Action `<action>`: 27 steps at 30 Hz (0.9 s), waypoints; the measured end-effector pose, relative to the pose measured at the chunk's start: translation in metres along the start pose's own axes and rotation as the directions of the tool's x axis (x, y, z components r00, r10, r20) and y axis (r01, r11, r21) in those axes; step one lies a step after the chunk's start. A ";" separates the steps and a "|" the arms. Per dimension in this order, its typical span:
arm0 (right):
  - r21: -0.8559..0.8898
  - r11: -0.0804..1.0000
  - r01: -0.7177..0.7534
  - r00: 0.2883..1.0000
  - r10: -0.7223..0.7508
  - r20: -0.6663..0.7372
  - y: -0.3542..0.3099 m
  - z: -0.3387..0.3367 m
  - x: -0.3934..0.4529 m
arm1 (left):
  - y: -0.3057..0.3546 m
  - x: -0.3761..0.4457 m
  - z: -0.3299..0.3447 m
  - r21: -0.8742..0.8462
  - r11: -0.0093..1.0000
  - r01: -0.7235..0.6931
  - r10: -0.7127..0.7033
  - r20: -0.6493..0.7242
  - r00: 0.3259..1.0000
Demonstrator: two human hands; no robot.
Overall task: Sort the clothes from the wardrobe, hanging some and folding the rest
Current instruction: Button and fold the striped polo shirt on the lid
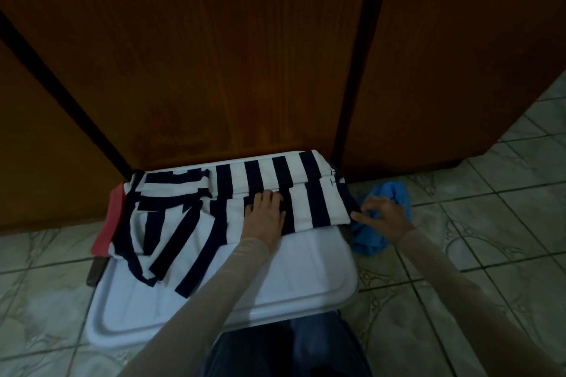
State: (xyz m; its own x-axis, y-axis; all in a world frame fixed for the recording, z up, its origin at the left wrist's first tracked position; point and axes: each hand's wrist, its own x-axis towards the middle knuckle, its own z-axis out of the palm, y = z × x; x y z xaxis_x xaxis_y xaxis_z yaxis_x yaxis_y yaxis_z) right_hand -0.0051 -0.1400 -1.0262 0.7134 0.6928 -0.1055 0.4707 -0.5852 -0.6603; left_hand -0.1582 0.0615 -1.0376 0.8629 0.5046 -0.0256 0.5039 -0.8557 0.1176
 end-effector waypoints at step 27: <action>-0.779 0.613 0.133 0.981 -0.196 0.013 -0.096 0.053 0.083 | -0.099 0.002 -0.039 0.398 0.892 0.212 -0.177 -0.124 0.976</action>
State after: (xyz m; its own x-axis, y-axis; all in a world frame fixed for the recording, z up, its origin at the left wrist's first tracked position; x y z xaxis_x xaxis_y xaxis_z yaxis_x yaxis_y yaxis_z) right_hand -0.0186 -0.0043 -1.0112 0.6005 0.7994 0.0162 0.7877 -0.5949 0.1602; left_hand -0.2078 0.1520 -1.0106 0.7488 0.6582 0.0774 0.6477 -0.7021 -0.2960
